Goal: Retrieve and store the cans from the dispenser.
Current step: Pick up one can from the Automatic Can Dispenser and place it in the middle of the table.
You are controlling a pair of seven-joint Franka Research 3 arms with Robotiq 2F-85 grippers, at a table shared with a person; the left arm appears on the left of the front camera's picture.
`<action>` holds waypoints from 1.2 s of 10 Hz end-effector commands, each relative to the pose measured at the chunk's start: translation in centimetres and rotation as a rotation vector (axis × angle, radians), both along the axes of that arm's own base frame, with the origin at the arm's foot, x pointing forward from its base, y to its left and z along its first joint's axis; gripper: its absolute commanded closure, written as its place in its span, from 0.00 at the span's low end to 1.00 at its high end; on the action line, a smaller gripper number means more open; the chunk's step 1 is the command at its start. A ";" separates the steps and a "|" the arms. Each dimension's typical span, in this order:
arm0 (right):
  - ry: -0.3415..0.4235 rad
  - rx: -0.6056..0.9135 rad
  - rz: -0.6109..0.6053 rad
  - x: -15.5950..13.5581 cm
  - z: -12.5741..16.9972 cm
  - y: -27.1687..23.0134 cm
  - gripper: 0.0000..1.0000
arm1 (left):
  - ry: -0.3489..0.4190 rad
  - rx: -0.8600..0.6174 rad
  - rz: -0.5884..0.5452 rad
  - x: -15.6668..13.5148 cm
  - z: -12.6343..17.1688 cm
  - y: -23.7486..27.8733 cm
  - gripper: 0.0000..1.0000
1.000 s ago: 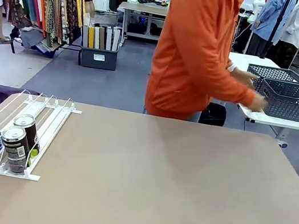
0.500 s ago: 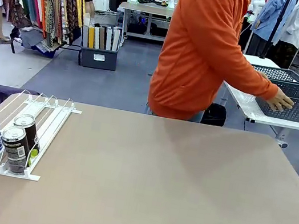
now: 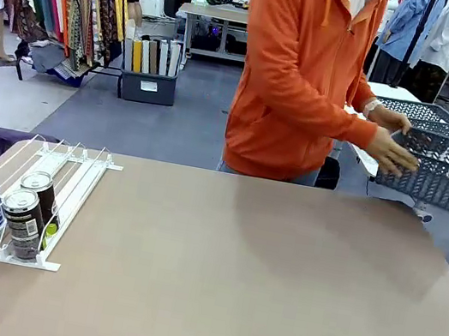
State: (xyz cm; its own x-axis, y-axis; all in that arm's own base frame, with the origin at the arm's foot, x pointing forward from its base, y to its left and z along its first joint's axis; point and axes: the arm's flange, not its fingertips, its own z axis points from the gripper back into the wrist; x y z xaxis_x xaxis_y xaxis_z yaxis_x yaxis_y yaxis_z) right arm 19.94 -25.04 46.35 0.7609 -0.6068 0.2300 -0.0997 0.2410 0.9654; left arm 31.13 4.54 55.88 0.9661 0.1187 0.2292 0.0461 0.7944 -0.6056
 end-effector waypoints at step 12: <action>-0.037 -0.001 -0.001 0.3 0.3 -0.3 0.00 | 0.225 0.511 -0.024 3.1 -7.6 -8.6 0.00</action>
State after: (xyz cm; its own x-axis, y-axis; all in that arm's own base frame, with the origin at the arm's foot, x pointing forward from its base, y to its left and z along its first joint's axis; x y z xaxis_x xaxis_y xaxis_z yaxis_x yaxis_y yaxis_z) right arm 20.00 -25.09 46.42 0.7614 -0.6050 0.2328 -0.1017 0.2432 0.9646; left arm 34.24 -3.52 49.35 0.9982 -0.0314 0.0504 0.0402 0.9821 -0.1842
